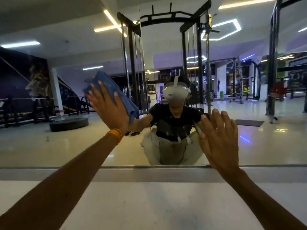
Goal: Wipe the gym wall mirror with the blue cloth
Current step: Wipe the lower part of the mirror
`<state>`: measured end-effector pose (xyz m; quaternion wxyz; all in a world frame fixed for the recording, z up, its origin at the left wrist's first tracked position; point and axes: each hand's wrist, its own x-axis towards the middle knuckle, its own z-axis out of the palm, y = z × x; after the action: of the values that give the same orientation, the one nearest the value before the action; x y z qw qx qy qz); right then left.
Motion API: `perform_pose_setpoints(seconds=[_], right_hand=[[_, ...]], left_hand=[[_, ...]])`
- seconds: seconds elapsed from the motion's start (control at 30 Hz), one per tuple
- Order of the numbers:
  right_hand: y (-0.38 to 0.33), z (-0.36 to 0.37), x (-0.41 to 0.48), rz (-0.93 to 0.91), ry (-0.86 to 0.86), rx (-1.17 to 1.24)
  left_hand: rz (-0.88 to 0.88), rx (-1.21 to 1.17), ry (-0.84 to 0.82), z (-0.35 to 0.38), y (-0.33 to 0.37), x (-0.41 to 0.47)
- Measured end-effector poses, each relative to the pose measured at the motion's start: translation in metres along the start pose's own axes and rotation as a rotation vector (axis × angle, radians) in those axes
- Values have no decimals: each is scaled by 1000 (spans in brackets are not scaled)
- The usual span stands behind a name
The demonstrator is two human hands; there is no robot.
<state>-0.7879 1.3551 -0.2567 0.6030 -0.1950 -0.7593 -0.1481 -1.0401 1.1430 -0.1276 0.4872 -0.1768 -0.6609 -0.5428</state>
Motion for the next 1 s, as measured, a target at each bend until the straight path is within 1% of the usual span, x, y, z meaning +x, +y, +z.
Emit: perform_pose_setpoints(seconds=[0.03, 0.07, 0.13, 0.17, 0.2, 0.23, 0.27, 0.4, 0.43, 0.47, 0.5, 0.6, 0.63, 0.67, 0.73, 0.8, 0.83, 0.87, 0.93, 0.97, 1.0], right_hand=[[-3, 2, 1, 3, 2, -3], [-6, 5, 1, -14, 0, -8], [-13, 9, 6, -71, -3, -13], [-17, 10, 11, -84, -2, -10], [-21, 10, 18, -93, 0, -8], [-26, 9, 26, -103, 5, -12], [-31, 8, 36, -108, 8, -21], [-50, 10, 65, -72, 10, -27], [-52, 11, 69, -61, 8, -24], [-53, 11, 73, -54, 7, -20], [-52, 11, 76, -55, 5, -19], [-41, 6, 86, -117, -36, -74], [-36, 2, 92, -150, -61, -111], [-31, -3, 99, -180, -89, -148], [-24, -13, 120, -199, -101, -178], [-22, -20, 143, -171, -92, -161], [-23, -23, 153, -156, -89, -150], [-25, -24, 162, -149, -86, -147], [-28, -23, 177, -153, -79, -160], [-31, -23, 182, -153, -77, -156], [-34, -24, 187, -157, -73, -143]], left_hand=[[78, 20, -37, 0, 3, -16], [213, 7, -124, -3, 4, -43], [583, -16, -323, -6, -2, -104], [722, 2, -370, -6, -9, -118], [795, 2, -387, -4, -14, -114], [812, -12, -381, -2, -17, -96], [779, -19, -356, -1, -14, -72], [429, -94, -184, -6, 0, 29], [385, -99, -160, -4, 1, 33], [403, -83, -150, -1, 1, 26], [493, -51, -177, 2, -1, 8], [985, 40, -396, -4, -22, -55], [1087, 68, -404, -3, -31, -54], [1105, 63, -394, -4, -33, -39], [1003, 19, -344, -5, -22, 7], [865, -11, -282, -3, 0, 59], [774, -34, -241, 0, 10, 82], [648, -55, -208, 4, 22, 98], [381, -64, -125, 16, 50, 102], [328, -48, -97, 20, 62, 90], [379, -33, -117, 24, 71, 71]])
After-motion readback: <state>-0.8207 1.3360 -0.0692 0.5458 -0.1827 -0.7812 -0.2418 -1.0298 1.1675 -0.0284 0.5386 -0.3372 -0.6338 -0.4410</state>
